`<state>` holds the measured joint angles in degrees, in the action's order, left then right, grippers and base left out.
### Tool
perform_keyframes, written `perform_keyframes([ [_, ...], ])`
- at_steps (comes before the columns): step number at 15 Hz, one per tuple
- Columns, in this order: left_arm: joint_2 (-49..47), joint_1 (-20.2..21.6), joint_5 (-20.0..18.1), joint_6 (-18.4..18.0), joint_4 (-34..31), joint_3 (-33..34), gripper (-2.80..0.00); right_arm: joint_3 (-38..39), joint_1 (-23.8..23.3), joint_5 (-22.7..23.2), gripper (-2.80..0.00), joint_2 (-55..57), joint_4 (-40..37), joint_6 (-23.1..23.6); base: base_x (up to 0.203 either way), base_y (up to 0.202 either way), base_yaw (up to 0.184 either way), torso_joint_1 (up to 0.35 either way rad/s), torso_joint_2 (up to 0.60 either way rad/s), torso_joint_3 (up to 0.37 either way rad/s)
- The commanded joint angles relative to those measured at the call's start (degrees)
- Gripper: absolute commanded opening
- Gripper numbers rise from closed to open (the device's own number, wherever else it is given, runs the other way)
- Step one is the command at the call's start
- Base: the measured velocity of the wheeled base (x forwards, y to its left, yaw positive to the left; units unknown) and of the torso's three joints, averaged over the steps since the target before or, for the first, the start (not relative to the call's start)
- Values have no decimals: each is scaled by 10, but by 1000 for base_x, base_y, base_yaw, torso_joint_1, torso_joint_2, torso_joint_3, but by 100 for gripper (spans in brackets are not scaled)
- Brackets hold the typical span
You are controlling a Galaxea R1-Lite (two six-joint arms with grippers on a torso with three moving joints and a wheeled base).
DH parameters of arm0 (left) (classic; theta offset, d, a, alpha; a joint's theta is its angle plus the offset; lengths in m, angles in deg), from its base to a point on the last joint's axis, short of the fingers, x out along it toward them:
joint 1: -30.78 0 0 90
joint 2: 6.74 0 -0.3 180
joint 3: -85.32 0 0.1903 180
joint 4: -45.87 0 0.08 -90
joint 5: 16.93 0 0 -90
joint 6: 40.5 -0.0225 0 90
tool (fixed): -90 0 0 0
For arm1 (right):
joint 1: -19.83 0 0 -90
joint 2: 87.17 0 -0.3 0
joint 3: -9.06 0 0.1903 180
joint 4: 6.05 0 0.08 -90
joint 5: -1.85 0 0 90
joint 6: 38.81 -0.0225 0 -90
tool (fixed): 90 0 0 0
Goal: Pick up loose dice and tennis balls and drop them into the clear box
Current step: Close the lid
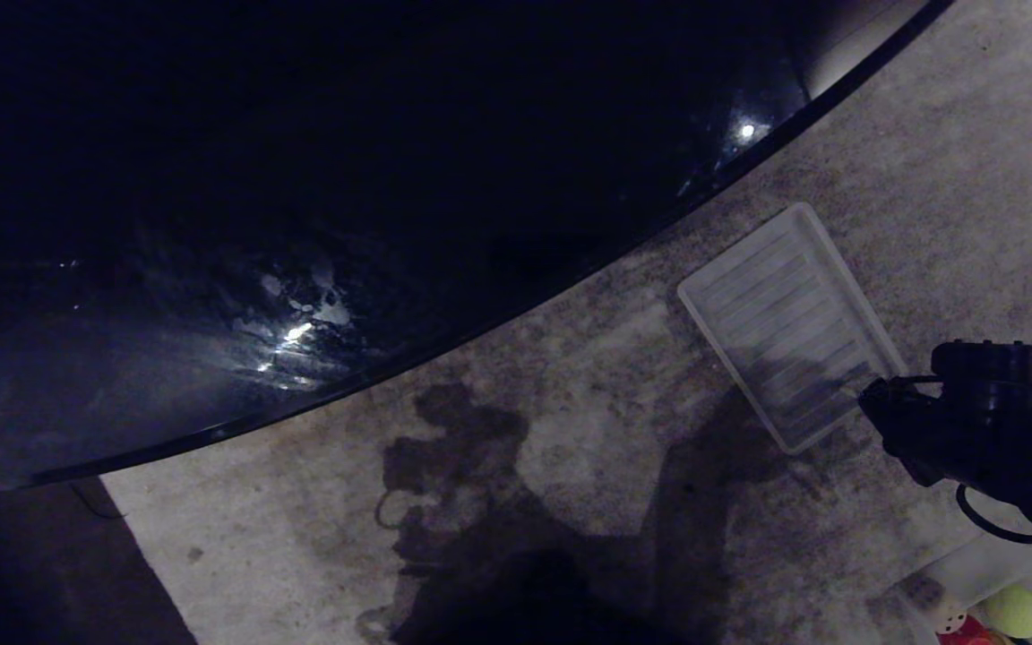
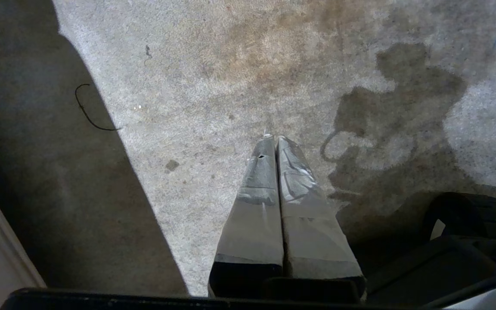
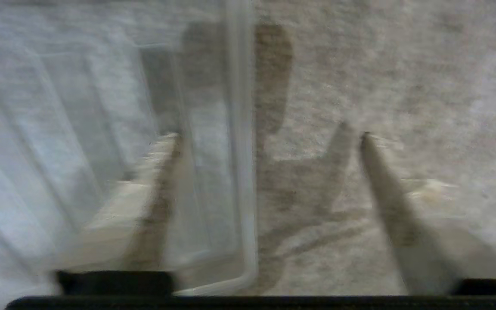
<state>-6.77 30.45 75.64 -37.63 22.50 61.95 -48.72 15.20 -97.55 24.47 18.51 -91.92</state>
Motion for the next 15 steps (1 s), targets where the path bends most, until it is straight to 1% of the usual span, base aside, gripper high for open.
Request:
perform_keyframes([
  [1, -1, 0, 0, 0, 0, 1, -280, -1, -2, 1, -280, 13, 22, -2, 0, 0, 0, 0, 0, 0],
  [3, -1, 0, 1, 0, 0, 1, -280, -2, -2, 6, -280, 19, 30, -2, 0, 0, 0, 0, 0, 0],
  [5, -1, 0, 1, 0, 0, 1, -280, -5, -2, 22, -280, 23, 30, -6, 0, 0, 0, 0, 0, 0],
  [7, -1, 0, 1, 0, 0, 1, -280, -6, -2, 26, -280, 27, 30, -38, 0, 0, 0, 0, 0, 0],
  [10, -1, 0, 1, 0, 0, 1, -280, -5, -2, 27, -280, 27, 57, -43, 0, 0, 0, 0, 0, 0],
  [12, -1, 0, 0, 0, 0, 1, -280, -1, -5, 31, -280, -4, 61, -43, 0, 0, 0, 0, 0, 0],
  [15, -1, 0, 0, 0, 0, 1, -280, 24, -15, 68, -280, -105, 52, -27, 0, 0, 0, 0, 0, 0],
])
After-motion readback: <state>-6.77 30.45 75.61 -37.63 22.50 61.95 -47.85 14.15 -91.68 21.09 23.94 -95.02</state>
